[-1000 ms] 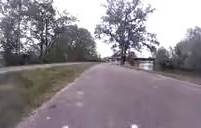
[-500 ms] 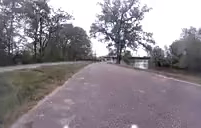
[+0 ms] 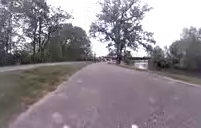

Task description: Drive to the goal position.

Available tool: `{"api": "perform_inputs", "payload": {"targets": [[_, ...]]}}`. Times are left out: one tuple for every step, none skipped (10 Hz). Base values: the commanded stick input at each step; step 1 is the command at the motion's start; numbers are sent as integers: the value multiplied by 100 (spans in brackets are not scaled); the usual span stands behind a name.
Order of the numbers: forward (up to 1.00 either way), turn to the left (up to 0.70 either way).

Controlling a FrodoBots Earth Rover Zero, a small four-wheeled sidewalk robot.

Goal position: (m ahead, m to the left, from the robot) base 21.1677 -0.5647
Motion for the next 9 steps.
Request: {"api": "perform_inputs", "payload": {"targets": [[83,34],[83,33],[76,20],[69,0],[73,0],[70,0],[69,0],[67,0],[63,0]]}}
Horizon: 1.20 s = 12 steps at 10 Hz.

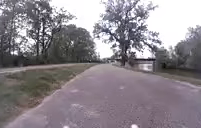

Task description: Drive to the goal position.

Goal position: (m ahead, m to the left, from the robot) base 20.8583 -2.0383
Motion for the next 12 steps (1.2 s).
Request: {"api": "perform_inputs", "payload": {"targets": [[61,0],[62,0],[58,0],[61,0],[60,0],[58,0],[58,0],[58,0],[59,6],[59,40],[61,45],[65,6]]}}
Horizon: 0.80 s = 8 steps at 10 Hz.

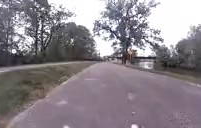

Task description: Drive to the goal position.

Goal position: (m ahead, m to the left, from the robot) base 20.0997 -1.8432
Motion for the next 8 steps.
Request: {"api": "perform_inputs", "payload": {"targets": [[64,0],[63,0],[63,0],[63,0],[62,0],[61,0],[62,0],[63,0]]}}
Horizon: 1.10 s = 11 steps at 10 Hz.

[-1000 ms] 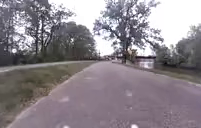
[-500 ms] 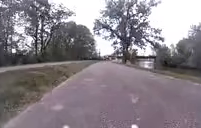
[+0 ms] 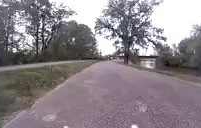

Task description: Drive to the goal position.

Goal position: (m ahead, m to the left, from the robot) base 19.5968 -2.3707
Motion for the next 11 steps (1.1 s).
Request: {"api": "perform_inputs", "payload": {"targets": [[63,0],[63,0],[64,0],[65,0],[65,24],[65,32],[65,32],[65,32],[65,32],[65,32],[65,32]]}}
